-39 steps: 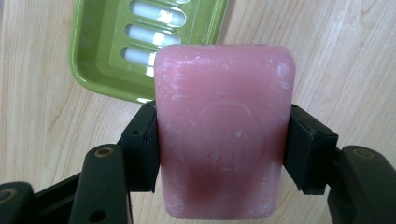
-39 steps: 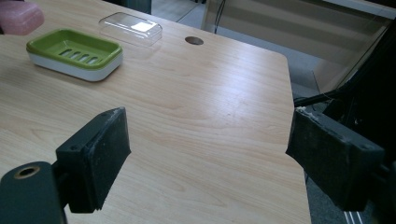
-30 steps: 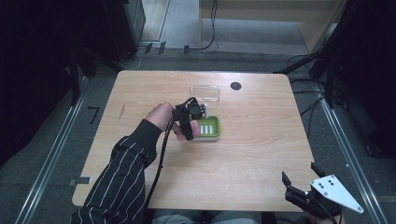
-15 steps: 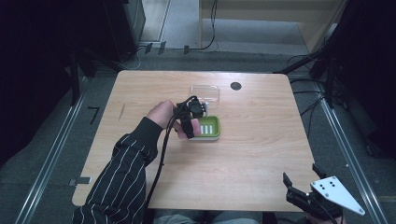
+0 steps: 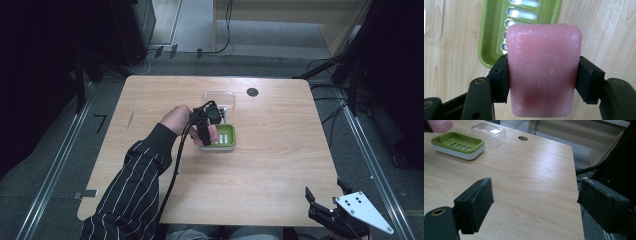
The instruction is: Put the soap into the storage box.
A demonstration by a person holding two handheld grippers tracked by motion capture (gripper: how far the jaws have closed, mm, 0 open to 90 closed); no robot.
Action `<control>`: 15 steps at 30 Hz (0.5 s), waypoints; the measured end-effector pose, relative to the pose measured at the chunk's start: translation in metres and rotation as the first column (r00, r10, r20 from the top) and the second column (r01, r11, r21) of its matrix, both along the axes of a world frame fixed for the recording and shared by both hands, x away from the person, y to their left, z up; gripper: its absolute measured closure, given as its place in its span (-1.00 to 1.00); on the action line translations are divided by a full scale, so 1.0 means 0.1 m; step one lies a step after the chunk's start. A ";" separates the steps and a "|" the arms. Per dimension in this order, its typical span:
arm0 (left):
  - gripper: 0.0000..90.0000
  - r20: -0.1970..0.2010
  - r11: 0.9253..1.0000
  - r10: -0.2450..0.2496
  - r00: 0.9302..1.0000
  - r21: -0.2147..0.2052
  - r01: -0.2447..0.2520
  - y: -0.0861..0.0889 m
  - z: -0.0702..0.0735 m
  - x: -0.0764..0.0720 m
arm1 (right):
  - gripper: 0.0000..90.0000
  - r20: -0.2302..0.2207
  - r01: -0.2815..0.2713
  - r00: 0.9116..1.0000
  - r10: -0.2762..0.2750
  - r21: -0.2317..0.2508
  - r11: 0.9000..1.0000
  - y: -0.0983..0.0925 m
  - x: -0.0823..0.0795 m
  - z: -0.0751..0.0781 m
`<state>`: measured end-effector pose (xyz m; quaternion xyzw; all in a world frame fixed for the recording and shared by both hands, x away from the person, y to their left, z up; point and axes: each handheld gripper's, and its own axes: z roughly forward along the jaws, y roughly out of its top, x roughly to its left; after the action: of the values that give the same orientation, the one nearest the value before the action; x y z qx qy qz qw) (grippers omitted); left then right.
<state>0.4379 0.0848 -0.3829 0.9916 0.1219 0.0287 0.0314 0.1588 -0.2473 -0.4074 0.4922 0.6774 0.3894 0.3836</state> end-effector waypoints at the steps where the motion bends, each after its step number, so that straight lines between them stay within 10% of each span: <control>1: -0.14 0.000 1.000 -0.002 1.000 0.001 0.002 0.00 0.00 0.01 | -0.70 0.001 0.000 1.000 0.000 -0.001 1.000 0.00 0.00 0.00; 15: -0.14 0.006 1.000 -0.027 1.000 -0.003 0.027 -0.07 -0.02 0.06 | -0.70 -0.006 0.024 1.000 -0.024 -0.003 1.000 -0.03 -0.06 0.00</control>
<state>0.4440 0.0779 -0.3847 0.9931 0.1083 0.0308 0.0337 0.1533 -0.2505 -0.4077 0.5008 0.6734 0.3822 0.3869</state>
